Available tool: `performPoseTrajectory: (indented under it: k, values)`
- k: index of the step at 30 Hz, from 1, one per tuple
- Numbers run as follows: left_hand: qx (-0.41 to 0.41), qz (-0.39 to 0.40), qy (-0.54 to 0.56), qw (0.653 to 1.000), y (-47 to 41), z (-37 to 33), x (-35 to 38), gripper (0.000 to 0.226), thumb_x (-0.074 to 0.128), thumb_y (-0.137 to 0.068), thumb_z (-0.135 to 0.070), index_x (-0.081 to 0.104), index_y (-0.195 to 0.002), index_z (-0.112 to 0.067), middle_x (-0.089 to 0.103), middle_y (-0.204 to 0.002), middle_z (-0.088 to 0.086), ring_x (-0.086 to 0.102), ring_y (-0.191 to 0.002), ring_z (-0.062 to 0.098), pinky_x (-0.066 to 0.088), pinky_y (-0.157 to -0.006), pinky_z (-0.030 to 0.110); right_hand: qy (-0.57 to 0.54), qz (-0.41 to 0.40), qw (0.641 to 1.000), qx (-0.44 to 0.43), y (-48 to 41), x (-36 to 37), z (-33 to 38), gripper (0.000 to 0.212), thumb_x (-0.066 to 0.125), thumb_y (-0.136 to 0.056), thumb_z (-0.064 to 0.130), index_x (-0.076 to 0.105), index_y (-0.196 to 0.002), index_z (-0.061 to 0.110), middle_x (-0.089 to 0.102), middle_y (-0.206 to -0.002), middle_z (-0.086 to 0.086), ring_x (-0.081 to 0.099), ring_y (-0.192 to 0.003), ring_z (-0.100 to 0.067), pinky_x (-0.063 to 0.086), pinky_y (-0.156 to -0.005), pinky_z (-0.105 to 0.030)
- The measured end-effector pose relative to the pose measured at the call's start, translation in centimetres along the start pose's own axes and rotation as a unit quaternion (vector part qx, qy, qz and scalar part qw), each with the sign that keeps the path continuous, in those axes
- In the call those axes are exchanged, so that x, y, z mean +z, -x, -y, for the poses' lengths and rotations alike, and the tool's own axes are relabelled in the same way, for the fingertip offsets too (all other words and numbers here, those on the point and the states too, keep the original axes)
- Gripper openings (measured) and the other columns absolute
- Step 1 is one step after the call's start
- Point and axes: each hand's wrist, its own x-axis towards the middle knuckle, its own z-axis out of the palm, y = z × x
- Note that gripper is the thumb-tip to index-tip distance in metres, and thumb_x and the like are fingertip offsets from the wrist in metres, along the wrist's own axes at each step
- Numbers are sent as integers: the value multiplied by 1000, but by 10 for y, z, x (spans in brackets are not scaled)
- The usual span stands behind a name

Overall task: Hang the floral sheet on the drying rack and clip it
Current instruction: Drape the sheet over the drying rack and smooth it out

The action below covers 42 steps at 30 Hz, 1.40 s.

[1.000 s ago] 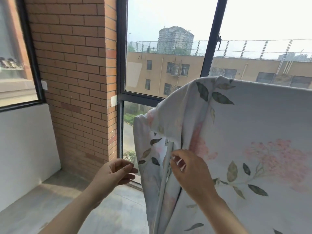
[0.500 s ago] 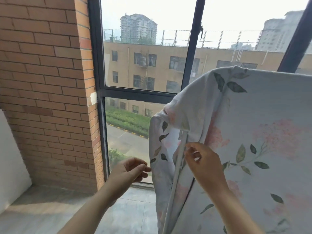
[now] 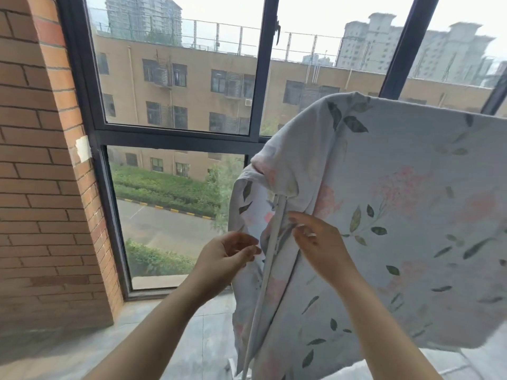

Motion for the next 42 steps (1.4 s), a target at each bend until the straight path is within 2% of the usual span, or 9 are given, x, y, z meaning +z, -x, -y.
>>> performPoseTrajectory:
  k: [4,7,10,17,23,28,35,38,42]
  values:
    - [17,-25,-35,999,-15,3,13,13,62,-87,-4,69,-96,-11,74,-93,10,68,-84,15,53,-75,25,-8,22,1000,7,-17,0,-15,44,48,-96,13,49,-136,29,59,-107,23,56,-99,3,39,-81,0]
    - [44,-53,-84,994,-28,8,24,18,61,-86,-5,69,-92,-19,74,-91,5,68,-87,18,54,-81,33,-15,32,999,8,-28,-4,-30,48,48,-96,13,42,-142,24,57,-127,10,56,-107,-4,41,-92,-14]
    - [57,-71,-105,990,-37,15,40,25,60,-86,-4,66,-87,-28,73,-92,0,68,-83,12,52,-76,25,5,39,999,2,-39,-12,-50,52,48,-95,14,37,-144,24,53,-135,5,53,-118,-11,43,-101,-28]
    - [56,-52,-90,993,-57,37,77,35,57,-90,-7,58,-124,-17,65,-119,-5,64,-102,4,48,-77,7,54,42,998,-16,-64,-30,-83,59,49,-92,13,32,-147,26,60,-120,2,58,-106,-14,46,-85,-22]
    - [84,-11,-159,984,-76,42,88,49,55,-92,-13,44,-140,-15,50,-139,-3,49,-126,8,39,-87,1,108,-134,985,-20,-74,-22,-95,47,58,-88,20,44,-133,19,58,-117,-4,60,-89,-17,46,-71,-21]
    - [81,-18,-176,981,-79,48,87,48,56,-92,-14,46,-139,-14,50,-141,1,50,-126,9,45,-94,16,53,-213,975,36,-85,2,-87,86,73,-77,42,25,-141,12,40,-140,-13,52,-117,-31,52,-87,-41]
    - [69,-9,-172,983,-77,51,85,50,58,-92,-17,43,-140,-14,47,-144,-2,48,-128,8,42,-84,2,30,-181,983,18,-73,-13,-93,62,54,-86,3,35,-143,20,65,-89,-5,60,-69,-24,51,-61,-35]
    - [66,-8,-147,987,-74,51,88,52,63,-89,-21,46,-138,-17,50,-140,-5,49,-126,9,46,-91,14,-82,-120,989,38,-51,-35,-97,37,53,-88,1,64,-118,19,70,-90,3,63,-72,-11,51,-64,-23]
    - [57,3,-104,993,-65,50,97,48,67,-86,-26,51,-131,-25,54,-132,-12,52,-121,5,48,-95,22,-202,-56,975,79,-18,-51,-98,22,55,-93,4,72,-95,18,72,-82,3,65,-78,-10,50,-66,-17]
